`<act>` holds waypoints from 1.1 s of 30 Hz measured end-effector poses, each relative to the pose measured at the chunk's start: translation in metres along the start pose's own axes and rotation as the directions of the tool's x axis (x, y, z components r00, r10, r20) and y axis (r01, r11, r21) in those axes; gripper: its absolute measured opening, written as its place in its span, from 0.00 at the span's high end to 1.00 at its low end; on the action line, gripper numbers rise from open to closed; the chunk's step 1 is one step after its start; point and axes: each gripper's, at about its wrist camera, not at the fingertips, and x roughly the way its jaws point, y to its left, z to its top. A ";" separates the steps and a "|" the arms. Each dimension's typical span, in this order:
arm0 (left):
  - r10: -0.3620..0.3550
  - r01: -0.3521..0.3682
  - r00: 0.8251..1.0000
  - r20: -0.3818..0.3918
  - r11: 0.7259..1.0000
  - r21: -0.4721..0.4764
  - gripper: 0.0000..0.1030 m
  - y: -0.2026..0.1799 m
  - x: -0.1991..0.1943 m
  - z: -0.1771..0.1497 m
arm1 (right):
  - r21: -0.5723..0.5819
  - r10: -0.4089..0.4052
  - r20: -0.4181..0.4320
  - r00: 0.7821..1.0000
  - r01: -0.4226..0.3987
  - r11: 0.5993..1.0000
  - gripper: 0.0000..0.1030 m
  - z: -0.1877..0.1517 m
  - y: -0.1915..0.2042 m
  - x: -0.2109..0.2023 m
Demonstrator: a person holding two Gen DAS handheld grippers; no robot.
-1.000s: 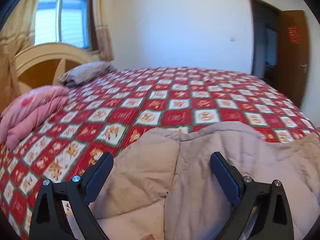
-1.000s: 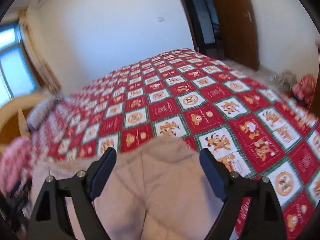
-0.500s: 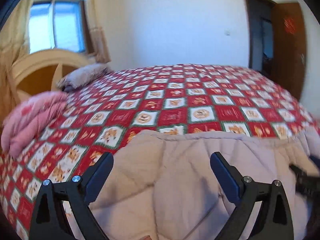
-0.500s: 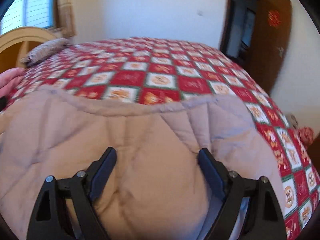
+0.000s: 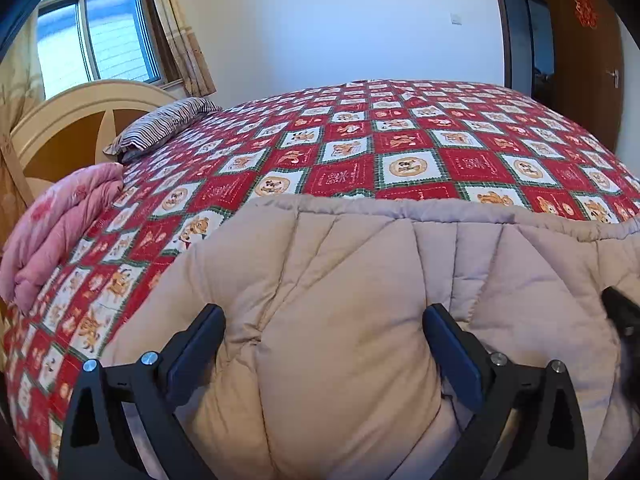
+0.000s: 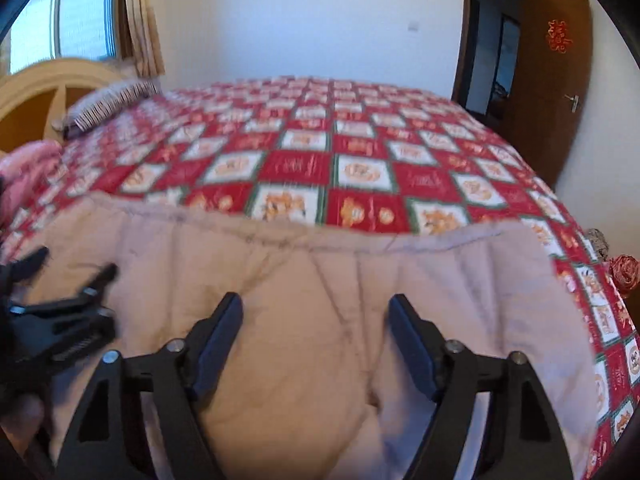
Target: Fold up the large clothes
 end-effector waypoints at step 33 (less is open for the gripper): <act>0.083 -0.084 0.995 -0.048 0.996 -0.036 0.01 -0.001 0.025 -0.012 | -0.077 -0.032 -0.066 0.997 0.027 0.997 0.16 -0.012 0.023 0.049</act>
